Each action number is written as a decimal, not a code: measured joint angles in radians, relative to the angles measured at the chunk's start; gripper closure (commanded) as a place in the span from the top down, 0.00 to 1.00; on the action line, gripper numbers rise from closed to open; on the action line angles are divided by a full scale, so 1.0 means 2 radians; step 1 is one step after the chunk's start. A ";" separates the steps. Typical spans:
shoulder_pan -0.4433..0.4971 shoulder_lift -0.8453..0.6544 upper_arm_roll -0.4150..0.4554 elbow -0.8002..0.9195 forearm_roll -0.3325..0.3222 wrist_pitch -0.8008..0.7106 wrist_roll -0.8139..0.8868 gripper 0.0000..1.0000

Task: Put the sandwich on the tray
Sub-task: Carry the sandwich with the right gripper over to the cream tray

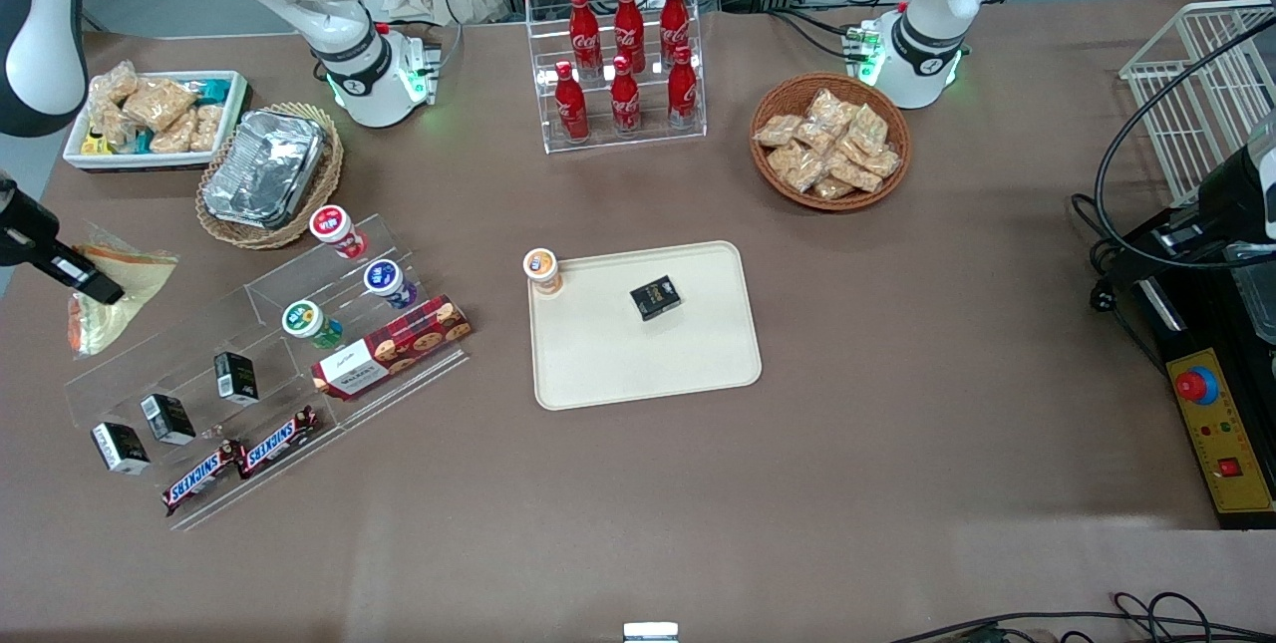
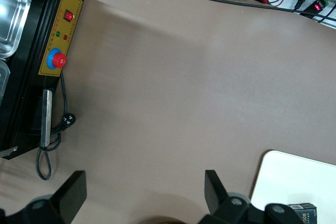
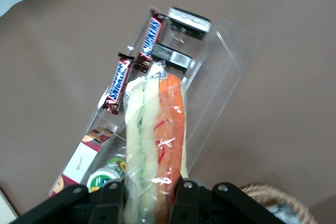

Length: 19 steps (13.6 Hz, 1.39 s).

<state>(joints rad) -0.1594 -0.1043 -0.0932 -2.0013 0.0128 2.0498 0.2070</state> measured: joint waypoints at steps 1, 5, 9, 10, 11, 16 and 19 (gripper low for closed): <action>0.000 0.000 0.004 0.003 0.000 0.000 -0.036 0.00; 0.008 0.000 0.047 0.015 0.001 -0.008 -0.085 0.00; 0.063 0.004 0.061 0.025 0.001 -0.008 -0.102 0.00; 0.085 0.009 0.062 0.032 0.001 -0.008 -0.119 0.00; 0.106 0.014 0.062 0.041 0.001 -0.008 -0.135 0.00; 0.222 0.069 0.063 0.081 -0.023 0.000 -0.151 0.00; 0.268 0.140 0.063 0.147 -0.023 0.011 -0.157 0.00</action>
<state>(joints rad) 0.3764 0.1755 0.0330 -1.7079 -0.0340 2.0712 -0.1077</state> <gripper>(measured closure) 0.771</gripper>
